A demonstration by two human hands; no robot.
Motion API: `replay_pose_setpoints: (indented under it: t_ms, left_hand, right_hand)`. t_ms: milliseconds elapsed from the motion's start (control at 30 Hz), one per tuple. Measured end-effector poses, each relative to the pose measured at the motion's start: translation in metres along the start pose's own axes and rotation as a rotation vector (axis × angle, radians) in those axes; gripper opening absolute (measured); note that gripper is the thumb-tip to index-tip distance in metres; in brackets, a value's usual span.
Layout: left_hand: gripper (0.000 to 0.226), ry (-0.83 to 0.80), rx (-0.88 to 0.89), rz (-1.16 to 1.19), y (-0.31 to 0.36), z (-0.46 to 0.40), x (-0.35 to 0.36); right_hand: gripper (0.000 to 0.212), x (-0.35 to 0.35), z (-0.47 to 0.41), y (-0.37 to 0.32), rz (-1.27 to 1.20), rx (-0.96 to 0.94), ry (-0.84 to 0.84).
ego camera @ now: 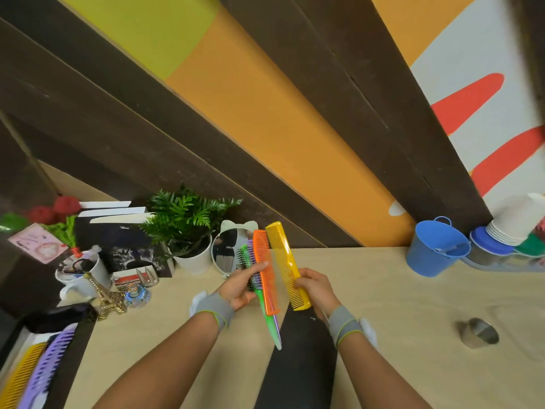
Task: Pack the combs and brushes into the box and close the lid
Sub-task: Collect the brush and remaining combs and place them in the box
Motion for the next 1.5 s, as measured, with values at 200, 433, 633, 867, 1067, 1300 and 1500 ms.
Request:
replay_pose_setpoints:
  t_ms: [200,433,633,867,1067,1300,1500]
  left_hand:
    - [0.019,-0.113,0.034,0.043,0.011,0.02,-0.013]
    - [0.017,-0.109,0.079,0.052,0.03,0.053,-0.051]
    - [0.017,-0.053,0.083,0.057,0.048,0.09,-0.104]
    - [0.016,0.054,0.087,0.024,0.07,0.145,-0.183]
    - [0.015,0.109,0.091,0.01,0.088,0.185,-0.244]
    - [0.017,0.182,0.038,-0.041,0.095,0.215,-0.304]
    - [0.015,0.34,-0.101,-0.255,0.086,0.23,-0.353]
  right_hand:
    - [0.024,0.045,0.019,-0.013,0.02,0.004,-0.27]
    - [0.029,0.093,0.033,-0.009,0.093,0.025,-0.407]
    - [0.028,0.151,0.048,-0.009,0.157,0.024,-0.504]
    - [0.029,0.243,0.072,-0.007,0.294,0.001,-0.605]
    - [0.019,0.322,0.103,-0.007,0.332,-0.003,-0.671]
    - [0.04,0.385,0.121,0.008,0.369,-0.024,-0.668]
    - [0.025,0.421,0.124,0.048,0.443,0.126,-0.593]
Point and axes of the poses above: each hand's wrist, its own z-axis away from the middle knuckle, its own x-axis out of the palm, y = z × x, the point moved 5 cm from there along -z, towards the middle knuckle, and after that the axes turned 2 degrees about -y, right-handed, at the moved point
